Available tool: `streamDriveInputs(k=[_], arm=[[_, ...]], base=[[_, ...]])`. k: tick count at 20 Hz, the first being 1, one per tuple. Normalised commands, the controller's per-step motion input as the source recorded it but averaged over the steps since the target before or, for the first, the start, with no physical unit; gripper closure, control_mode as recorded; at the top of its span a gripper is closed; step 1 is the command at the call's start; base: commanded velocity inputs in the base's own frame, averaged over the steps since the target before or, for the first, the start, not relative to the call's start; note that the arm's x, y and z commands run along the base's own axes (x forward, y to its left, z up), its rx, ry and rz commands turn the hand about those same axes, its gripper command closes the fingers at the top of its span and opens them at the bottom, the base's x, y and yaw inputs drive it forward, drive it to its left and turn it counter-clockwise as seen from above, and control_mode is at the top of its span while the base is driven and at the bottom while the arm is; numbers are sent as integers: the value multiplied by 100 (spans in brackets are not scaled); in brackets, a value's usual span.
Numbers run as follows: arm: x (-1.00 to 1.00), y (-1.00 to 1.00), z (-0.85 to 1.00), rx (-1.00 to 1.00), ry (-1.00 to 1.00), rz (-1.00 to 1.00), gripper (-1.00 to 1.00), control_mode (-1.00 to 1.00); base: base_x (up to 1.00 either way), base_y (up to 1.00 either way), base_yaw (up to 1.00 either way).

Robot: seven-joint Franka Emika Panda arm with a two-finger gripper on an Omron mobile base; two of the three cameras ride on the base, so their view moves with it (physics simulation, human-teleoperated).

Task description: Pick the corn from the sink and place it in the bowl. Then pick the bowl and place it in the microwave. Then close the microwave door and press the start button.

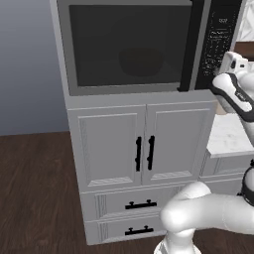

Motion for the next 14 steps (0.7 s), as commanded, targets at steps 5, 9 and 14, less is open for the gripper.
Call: streamDriveInputs(k=[5, 9, 14], arm=[[42, -24, -9, 0, 0, 0, 100, -100], [-53, -32, -1, 1, 0, 0, 100, -100], [-100, -31, 0, 1, 0, 0, 100, -100]], base=[[0, 0, 0], [0, 0, 0], [0, 0, 0]])
